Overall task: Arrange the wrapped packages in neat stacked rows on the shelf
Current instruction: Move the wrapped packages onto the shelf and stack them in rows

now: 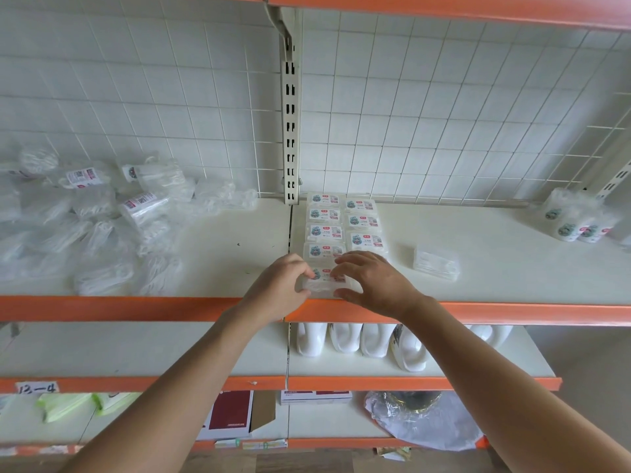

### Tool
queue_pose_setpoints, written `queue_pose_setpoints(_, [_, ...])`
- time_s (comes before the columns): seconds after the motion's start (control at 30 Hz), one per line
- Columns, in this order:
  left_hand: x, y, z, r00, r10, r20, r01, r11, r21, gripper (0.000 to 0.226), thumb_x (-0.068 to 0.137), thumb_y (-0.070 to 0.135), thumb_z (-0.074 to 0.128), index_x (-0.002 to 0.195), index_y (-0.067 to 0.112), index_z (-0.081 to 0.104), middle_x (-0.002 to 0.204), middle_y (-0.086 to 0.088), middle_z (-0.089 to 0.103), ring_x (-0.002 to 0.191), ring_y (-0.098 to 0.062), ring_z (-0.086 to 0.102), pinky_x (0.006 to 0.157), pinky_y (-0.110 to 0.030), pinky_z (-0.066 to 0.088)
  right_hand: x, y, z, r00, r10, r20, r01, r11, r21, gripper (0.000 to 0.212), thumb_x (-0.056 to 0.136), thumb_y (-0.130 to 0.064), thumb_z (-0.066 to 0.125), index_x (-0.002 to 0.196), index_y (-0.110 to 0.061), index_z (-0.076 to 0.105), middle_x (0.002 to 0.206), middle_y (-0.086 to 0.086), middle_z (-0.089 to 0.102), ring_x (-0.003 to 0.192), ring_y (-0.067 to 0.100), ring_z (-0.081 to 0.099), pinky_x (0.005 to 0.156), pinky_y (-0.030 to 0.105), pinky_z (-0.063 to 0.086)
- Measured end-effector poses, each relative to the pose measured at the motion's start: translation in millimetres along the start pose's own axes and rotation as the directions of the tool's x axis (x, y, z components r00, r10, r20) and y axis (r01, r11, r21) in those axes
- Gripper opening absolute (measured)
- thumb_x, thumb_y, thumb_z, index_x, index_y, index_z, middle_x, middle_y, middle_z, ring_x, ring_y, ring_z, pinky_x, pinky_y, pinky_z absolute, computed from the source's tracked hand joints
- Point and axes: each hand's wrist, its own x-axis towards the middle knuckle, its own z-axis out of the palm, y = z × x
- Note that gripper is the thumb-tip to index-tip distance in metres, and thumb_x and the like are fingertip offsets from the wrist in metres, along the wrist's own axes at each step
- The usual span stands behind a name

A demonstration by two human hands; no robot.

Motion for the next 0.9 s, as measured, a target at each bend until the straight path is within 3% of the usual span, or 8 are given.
queue_pose_setpoints(0.27, [4, 1, 2, 0.998, 0.058, -0.011, -0.057, 0.995, 0.081, 0.018, 0.085, 0.022, 0.066, 0.101, 0.014, 0.065, 0.111, 0.003, 0.054, 0.112, -0.013, 0.049, 0.092, -0.032, 0.045, 3, 3, 2, 1.0, -0.01, 0.001, 0.01, 0.998, -0.062, 0.035, 0.081, -0.038, 0.073, 0.109, -0.019, 0.067, 0.116, 0.003, 0.065, 0.117, 0.025, 0.056, 0.098, 0.043, 0.045])
queue_pose_setpoints(0.43, [8, 2, 3, 1.0, 0.008, -0.004, -0.008, 0.994, 0.109, 0.05, 0.09, 0.033, 0.061, 0.136, 0.019, 0.049, 0.138, 0.004, 0.043, 0.128, -0.013, 0.04, 0.102, -0.035, 0.041, 3, 5, 4, 1.0, 0.001, 0.016, -0.001, 0.999, -0.044, 0.038, 0.082, -0.042, 0.07, 0.112, -0.021, 0.066, 0.129, 0.007, 0.06, 0.123, 0.027, 0.052, 0.101, 0.045, 0.043])
queue_pose_setpoints(0.57, [11, 2, 4, 0.995, -0.037, 0.097, 0.024, 0.991, 0.131, 0.052, 0.095, 0.036, 0.054, 0.143, 0.016, 0.044, 0.152, 0.005, 0.034, 0.14, -0.014, 0.03, 0.113, -0.035, 0.032, 4, 5, 4, 0.999, 0.025, 0.023, -0.025, 1.0, -0.008, 0.036, 0.083, -0.039, 0.071, 0.114, -0.021, 0.067, 0.128, 0.006, 0.061, 0.123, 0.026, 0.053, 0.101, 0.047, 0.044])
queue_pose_setpoints(0.73, [11, 4, 4, 0.996, -0.026, 0.088, 0.01, 0.985, 0.17, 0.047, 0.095, 0.033, 0.054, 0.138, 0.014, 0.049, 0.146, 0.003, 0.041, 0.136, -0.015, 0.034, 0.108, -0.034, 0.036, 3, 4, 2, 0.998, 0.024, 0.053, -0.024, 1.0, -0.013, 0.039, 0.085, -0.041, 0.068, 0.118, -0.021, 0.066, 0.131, 0.006, 0.06, 0.125, 0.027, 0.051, 0.102, 0.048, 0.043])
queue_pose_setpoints(0.9, [19, 16, 5, 1.0, 0.011, 0.007, -0.012, 0.976, 0.219, 0.045, 0.094, 0.029, 0.053, 0.136, 0.014, 0.049, 0.139, 0.0, 0.044, 0.132, -0.017, 0.037, 0.104, -0.034, 0.038, -1, 2, -6, 0.999, 0.043, 0.034, -0.042, 0.999, -0.013, 0.05, 0.09, -0.057, 0.042, 0.119, -0.024, 0.066, 0.133, 0.006, 0.058, 0.125, 0.024, 0.051, 0.103, 0.043, 0.041])
